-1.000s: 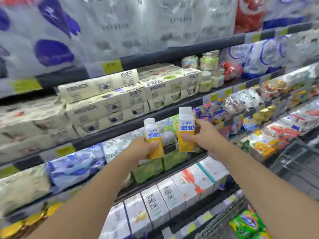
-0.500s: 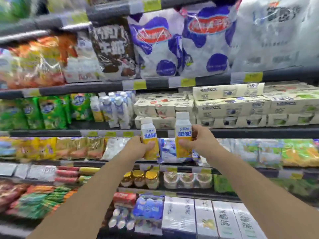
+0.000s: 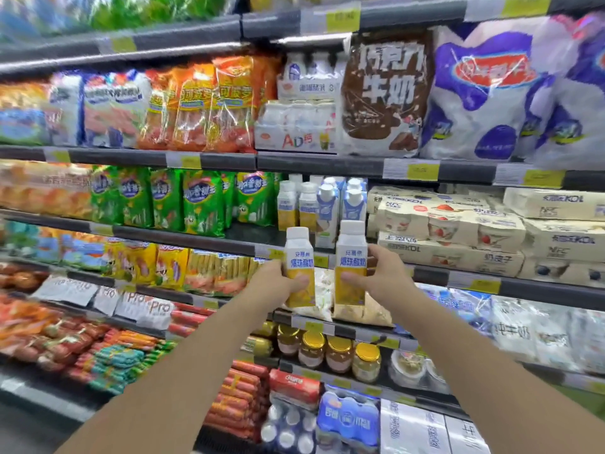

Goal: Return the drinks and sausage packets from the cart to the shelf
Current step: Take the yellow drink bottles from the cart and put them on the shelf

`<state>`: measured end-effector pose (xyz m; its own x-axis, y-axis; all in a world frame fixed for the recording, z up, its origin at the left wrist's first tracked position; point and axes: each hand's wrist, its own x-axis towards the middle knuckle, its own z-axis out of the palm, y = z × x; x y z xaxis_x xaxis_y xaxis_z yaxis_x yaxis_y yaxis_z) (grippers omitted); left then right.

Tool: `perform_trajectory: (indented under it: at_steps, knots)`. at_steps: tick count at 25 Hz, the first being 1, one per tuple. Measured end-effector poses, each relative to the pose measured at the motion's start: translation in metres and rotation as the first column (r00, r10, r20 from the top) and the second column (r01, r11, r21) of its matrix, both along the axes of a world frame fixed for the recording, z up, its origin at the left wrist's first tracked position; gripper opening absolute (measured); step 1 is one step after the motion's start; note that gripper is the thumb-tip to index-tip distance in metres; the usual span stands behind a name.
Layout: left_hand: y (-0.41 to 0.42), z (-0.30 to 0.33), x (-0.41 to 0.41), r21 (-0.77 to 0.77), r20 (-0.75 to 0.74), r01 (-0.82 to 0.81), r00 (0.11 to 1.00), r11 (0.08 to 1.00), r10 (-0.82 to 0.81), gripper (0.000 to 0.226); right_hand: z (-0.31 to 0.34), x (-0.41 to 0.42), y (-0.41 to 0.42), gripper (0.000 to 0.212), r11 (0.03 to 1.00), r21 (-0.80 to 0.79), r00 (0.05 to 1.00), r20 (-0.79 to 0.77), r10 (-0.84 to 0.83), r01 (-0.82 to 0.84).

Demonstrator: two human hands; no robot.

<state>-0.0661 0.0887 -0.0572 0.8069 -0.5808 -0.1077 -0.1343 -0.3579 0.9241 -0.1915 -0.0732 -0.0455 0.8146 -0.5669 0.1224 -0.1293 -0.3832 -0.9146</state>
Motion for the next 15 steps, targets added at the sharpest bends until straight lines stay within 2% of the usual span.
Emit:
perform_trajectory:
  at_steps: [4, 10, 15]
  knots:
    - [0.013, -0.001, 0.040, -0.007, -0.007, 0.002, 1.000, 1.000, -0.002, 0.025, -0.005, 0.045, 0.020, 0.039, 1.000, 0.016, 1.000, 0.021, -0.020, 0.019]
    - [-0.006, -0.001, 0.079, -0.060, 0.019, -0.066, 0.998, 0.996, 0.067, 0.036, -0.009, 0.092, 0.016, 0.037, 0.998, -0.039, 0.999, 0.025, -0.040, 0.041]
    - [-0.027, 0.014, 0.112, -0.036, 0.114, -0.157, 0.981, 0.987, 0.160, 0.032, -0.001, 0.124, 0.006, 0.040, 0.992, -0.123, 0.998, 0.061, -0.021, 0.029]
